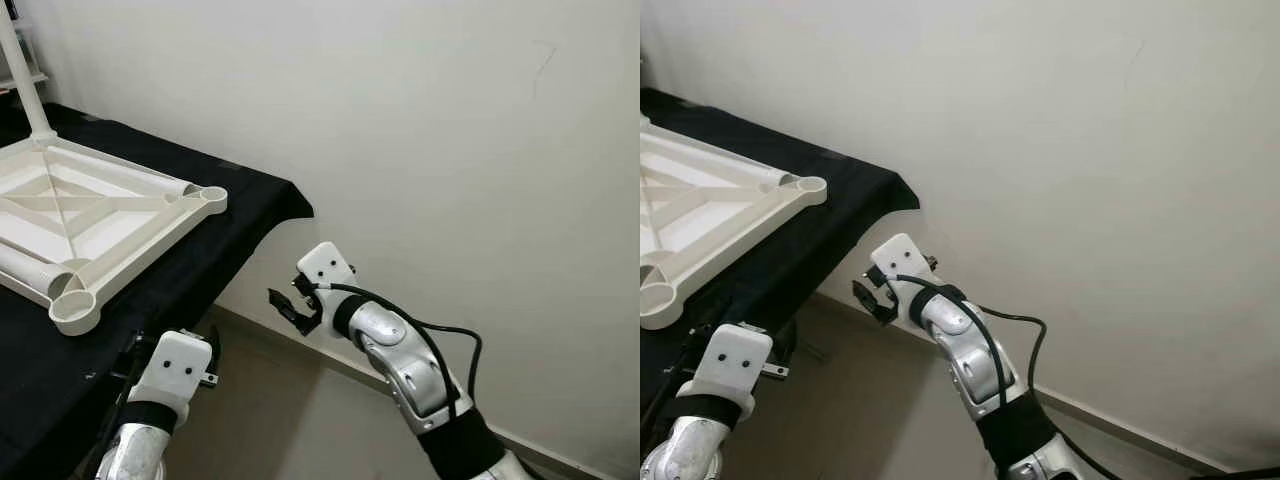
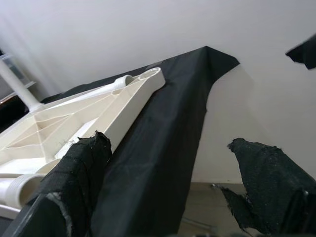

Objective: Building children table

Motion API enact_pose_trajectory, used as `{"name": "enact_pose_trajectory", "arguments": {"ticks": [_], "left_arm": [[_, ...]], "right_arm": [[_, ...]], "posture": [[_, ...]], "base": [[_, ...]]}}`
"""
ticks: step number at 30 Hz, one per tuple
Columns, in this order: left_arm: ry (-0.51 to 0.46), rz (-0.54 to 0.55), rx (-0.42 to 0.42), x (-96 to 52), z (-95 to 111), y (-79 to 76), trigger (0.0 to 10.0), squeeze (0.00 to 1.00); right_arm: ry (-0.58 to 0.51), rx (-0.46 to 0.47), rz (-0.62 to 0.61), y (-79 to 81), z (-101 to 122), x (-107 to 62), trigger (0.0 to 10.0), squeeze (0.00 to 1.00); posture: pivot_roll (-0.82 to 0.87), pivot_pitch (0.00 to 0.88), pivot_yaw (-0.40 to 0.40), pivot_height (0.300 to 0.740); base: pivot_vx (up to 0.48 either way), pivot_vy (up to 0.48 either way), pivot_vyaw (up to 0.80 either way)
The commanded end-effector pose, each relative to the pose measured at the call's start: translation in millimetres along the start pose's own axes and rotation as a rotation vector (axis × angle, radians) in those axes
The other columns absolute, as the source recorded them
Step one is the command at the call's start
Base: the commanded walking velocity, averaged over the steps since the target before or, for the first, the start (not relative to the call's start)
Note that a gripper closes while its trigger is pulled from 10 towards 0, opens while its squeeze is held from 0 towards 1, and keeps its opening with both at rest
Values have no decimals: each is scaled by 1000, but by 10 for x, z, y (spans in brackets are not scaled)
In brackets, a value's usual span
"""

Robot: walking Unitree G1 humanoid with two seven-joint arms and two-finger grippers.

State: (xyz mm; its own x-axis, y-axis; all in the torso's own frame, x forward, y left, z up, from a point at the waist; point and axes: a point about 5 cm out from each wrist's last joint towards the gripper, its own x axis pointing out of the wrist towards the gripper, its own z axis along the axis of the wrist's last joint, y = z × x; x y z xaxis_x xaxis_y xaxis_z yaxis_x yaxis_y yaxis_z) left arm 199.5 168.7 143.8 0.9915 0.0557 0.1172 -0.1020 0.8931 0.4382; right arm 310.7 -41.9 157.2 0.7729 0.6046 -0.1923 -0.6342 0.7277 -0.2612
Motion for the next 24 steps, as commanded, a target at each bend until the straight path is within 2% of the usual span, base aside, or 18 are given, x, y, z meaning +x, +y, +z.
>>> {"name": "enact_pose_trajectory", "arguments": {"ticks": [1,6,15,18,24], "left_arm": [[3,12,7,-16,-9,-13,10000,0],[4,23,7,-16,-15,-14,10000,0],[-13,-11,12,78,-34,-36,10000,0],[-21,-28,7,141,-54,-49,10000,0],[-44,-55,-12,250,-19,-132,10000,0]], "right_arm": [[-5,-19,23,21,8,32,10000,0],[-13,-27,38,34,19,64,10000,0],[-7,-22,1,4,-67,65,10000,0],[-25,-28,-43,-76,-4,48,10000,0],[-3,-22,-108,-192,-62,-22,10000,0]], "posture": [[157,0,-189,740],[151,0,-188,740],[89,0,-112,740],[25,0,-64,740],[11,0,-45,740]], "base": [[0,0,0],[0,0,0],[0,0,0],[0,0,0],[0,0,0]]}}
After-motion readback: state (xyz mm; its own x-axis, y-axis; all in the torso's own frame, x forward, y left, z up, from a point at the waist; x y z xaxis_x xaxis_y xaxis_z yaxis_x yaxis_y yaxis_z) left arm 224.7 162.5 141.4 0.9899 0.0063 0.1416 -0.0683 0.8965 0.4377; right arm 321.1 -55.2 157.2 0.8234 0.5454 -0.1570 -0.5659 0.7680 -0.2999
